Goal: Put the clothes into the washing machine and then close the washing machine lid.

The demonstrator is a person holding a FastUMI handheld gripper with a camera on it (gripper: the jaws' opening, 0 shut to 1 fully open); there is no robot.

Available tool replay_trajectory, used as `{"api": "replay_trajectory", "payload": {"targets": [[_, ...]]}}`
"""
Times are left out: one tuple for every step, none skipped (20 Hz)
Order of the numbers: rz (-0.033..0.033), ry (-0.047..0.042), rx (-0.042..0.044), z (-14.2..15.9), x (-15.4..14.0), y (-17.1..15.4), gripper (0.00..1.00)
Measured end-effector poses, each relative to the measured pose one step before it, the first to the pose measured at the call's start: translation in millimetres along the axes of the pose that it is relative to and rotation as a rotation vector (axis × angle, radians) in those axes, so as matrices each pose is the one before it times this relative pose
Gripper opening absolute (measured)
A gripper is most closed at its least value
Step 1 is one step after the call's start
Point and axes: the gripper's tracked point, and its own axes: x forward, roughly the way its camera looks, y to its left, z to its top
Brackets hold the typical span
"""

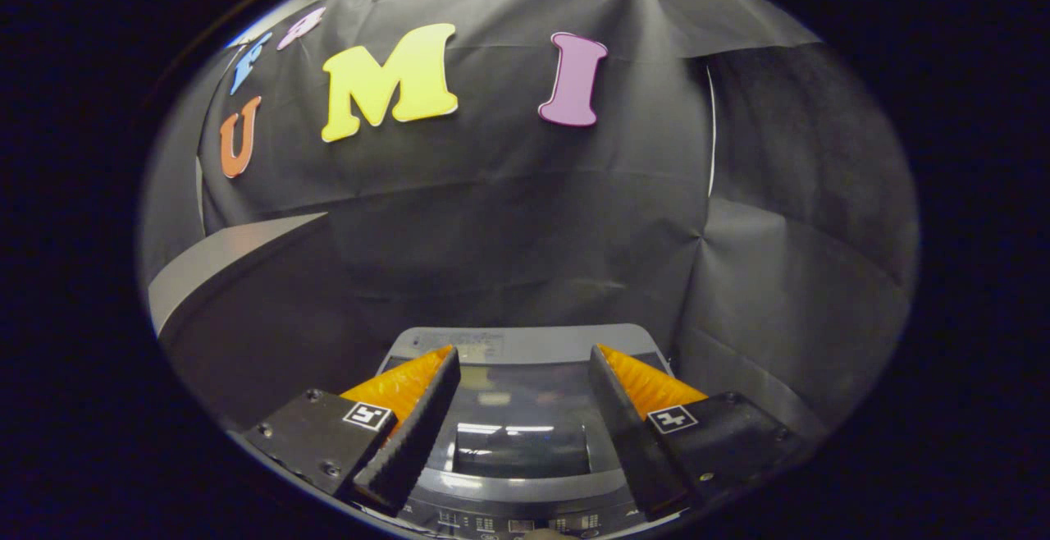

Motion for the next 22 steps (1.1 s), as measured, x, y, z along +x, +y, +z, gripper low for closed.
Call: {"api": "replay_trajectory", "payload": {"targets": [[-0.00388,0.00284,-0.00586,-1.17,-2.86,-1.39,0.98],[-0.00232,0.00324,-0.00477,-2.64,0.3,-2.75,0.98],[-0.00171,0.00267,-0.00106,-0.76,-1.99,-1.25,0.98],[-0.00259,-0.00091,0.00085,-0.41,-0.75,-1.41,0.98],[-0.00426,0.00154,0.00028,-0.35,-1.66,-0.49,0.98],[-0.00197,0.00146,0.00044,-1.89,-2.33,-0.88,0.98],[-0.00028,0.00248,-0.0007,-1.76,-1.86,0.12,0.98],[-0.00172,0.00351,-0.00423,-2.86,-4.61,-0.25,0.98],[-0.00186,0.00247,-0.00529,-2.3,-3.36,-0.42,0.98],[-0.00098,0.00249,-0.00367,-4.06,-5.61,-0.76,0.98],[0.00191,0.00337,-0.0015,-4.14,-6.77,0.11,0.98],[0.00055,0.0041,-0.00261,-6.46,-8.25,0.55,0.98],[0.00122,0.00576,-0.00514,-6.68,-8.35,0.43,0.98],[0.00173,0.00451,-0.00763,-8.45,-10.27,0.19,0.98],[-0.00044,0.00514,-0.01012,-8.86,-10.56,1.42,0.98],[-0.00211,0.00568,-0.00884,-9.69,-12.0,-0.42,0.99],[-0.00221,0.00502,-0.00504,-11.08,-15.45,0.51,0.99],[-0.00227,0.00766,-0.00419,-13.59,-16.39,1.64,0.99],[-0.00603,0.00662,-0.00139,-12.19,-17.17,1.61,0.98],[-0.00637,0.00286,0.00272,-11.41,-19.7,1.61,0.98],[-0.00624,0.00216,0.00404,-11.57,-21.04,3.21,0.99],[-0.00632,-0.00309,0.00469,-11.89,-22.83,3.43,0.99]]}}
